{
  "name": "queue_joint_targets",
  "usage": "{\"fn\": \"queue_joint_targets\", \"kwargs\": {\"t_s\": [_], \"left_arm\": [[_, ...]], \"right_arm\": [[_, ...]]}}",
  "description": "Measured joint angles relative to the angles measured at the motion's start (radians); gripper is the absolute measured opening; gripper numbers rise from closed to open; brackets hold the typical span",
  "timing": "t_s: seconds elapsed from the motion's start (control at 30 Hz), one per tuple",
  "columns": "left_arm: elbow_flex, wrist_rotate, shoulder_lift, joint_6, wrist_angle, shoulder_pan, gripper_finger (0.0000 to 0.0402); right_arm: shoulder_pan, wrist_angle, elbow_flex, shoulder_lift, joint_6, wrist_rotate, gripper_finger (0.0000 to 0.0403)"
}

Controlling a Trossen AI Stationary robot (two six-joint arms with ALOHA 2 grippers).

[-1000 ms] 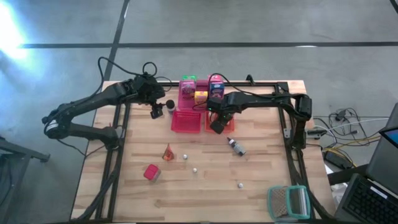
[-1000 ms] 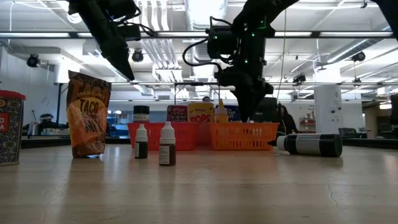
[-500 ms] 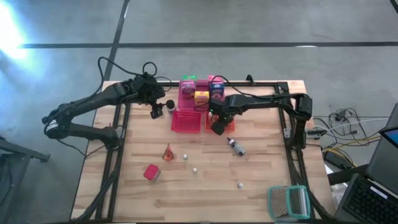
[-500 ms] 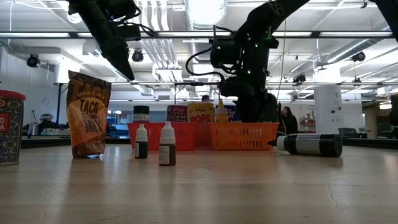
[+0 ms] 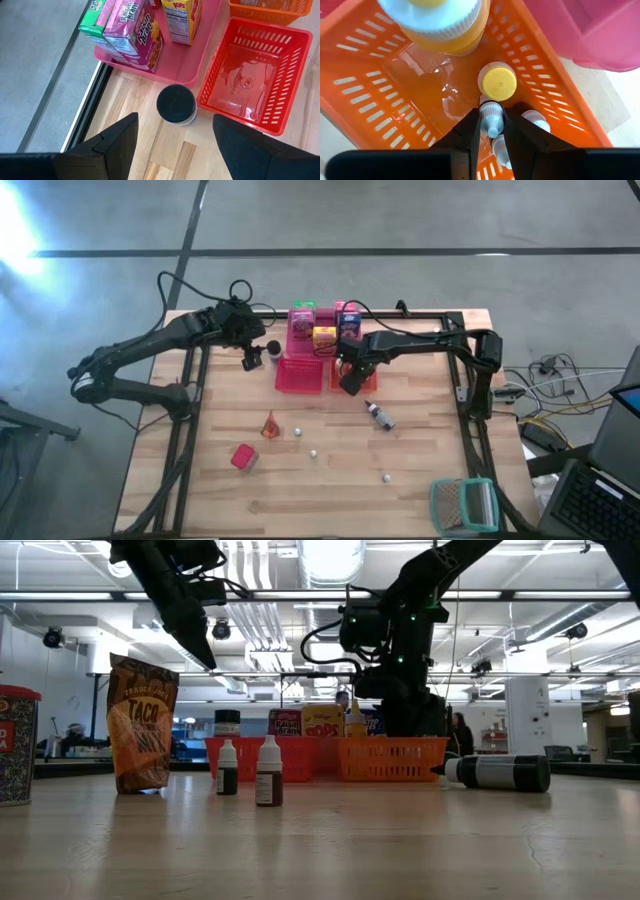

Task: Pick & Place Kitchen Items
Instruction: Put the small black food coloring bottle into the orange bin

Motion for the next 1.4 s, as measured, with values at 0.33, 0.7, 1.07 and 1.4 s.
{"fn": "queue_joint_targets", "kwargs": {"t_s": [0.33, 0.7, 1.07, 1.4], "left_arm": [[0.000, 0.000, 0.000, 0.000, 0.000, 0.000, 0.0262], [0.000, 0.000, 0.000, 0.000, 0.000, 0.000, 0.0262], [0.000, 0.000, 0.000, 0.000, 0.000, 0.000, 0.0262], [0.000, 0.000, 0.000, 0.000, 0.000, 0.000, 0.0262]], "right_arm": [[0.000, -0.002, 0.000, 0.000, -0.002, -0.003, 0.0136], [0.004, -0.041, 0.043, 0.000, -0.027, -0.004, 0.0137], [0.044, -0.258, 0.203, -0.041, -0.037, -0.006, 0.0097], [0.147, -0.310, 0.233, -0.170, 0.106, -0.002, 0.0061]]}}
